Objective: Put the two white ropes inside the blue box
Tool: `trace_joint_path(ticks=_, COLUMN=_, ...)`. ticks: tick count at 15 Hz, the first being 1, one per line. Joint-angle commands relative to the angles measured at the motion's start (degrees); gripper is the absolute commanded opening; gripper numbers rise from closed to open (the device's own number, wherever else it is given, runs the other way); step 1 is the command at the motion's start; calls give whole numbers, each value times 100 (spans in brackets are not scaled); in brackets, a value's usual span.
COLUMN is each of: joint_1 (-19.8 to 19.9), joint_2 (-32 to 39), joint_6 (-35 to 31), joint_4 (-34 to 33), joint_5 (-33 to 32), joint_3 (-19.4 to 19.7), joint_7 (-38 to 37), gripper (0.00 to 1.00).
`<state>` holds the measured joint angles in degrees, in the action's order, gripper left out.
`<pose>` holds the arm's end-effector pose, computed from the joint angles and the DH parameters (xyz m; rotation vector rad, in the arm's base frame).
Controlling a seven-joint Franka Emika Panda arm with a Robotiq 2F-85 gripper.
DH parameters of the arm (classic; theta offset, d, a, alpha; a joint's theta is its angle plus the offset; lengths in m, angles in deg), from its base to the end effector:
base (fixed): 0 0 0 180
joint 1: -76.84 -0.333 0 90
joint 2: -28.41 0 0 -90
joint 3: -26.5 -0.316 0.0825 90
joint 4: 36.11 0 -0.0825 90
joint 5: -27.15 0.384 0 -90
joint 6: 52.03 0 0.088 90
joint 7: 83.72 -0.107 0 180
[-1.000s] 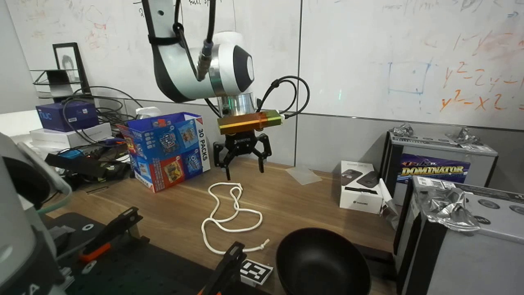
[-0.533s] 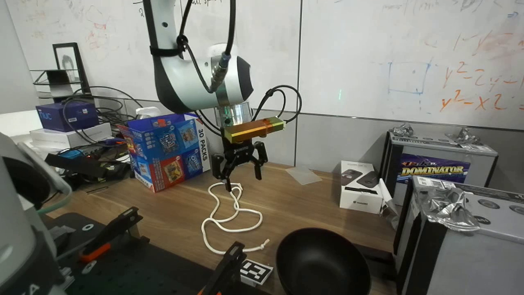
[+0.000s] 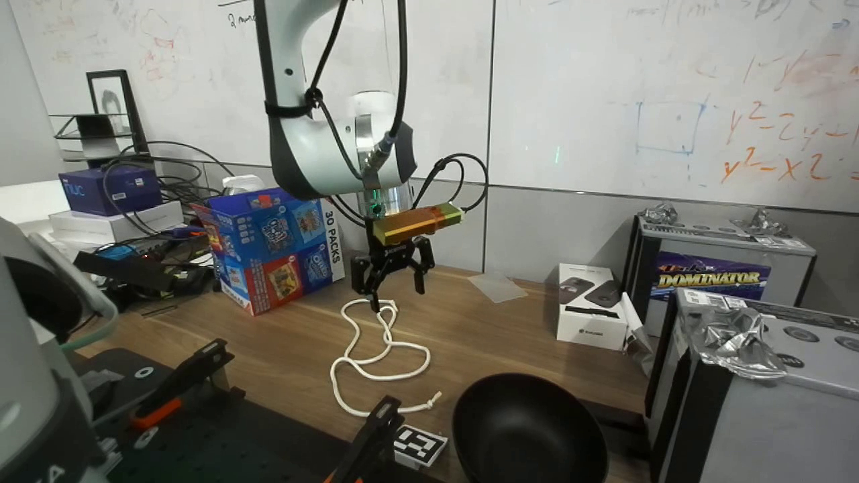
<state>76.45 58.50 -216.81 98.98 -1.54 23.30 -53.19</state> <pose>0.4859 0.0605 0.1067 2.6160 1.5537 -0.0357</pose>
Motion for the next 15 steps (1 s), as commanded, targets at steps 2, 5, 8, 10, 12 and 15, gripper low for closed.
trace_joint_path(ticks=2, joint_1=218, joint_2=598, joint_6=-369, joint_4=-343, joint_5=293, joint_3=-195, joint_7=59, gripper=100)
trace_joint_path(ticks=5, joint_1=299, joint_2=844, joint_6=-473, joint_4=-448, joint_5=383, joint_3=-254, joint_7=36, gripper=100)
trace_joint_path(ticks=8, joint_1=264, joint_2=973, joint_6=-657, joint_4=-475, joint_5=531, joint_3=-225, joint_7=-235, gripper=100)
trace_joint_path(ticks=10, joint_1=205, joint_2=1041, joint_6=-737, joint_4=-500, joint_5=605, joint_3=-186, joint_7=-402, gripper=100)
trace_joint_path(ticks=12, joint_1=171, joint_2=1101, joint_6=-783, joint_4=-516, joint_5=657, joint_3=-161, joint_7=-522, gripper=100)
trace_joint_path(ticks=15, joint_1=143, joint_2=1172, joint_6=-832, joint_4=-532, joint_5=679, joint_3=-139, joint_7=-666, gripper=100)
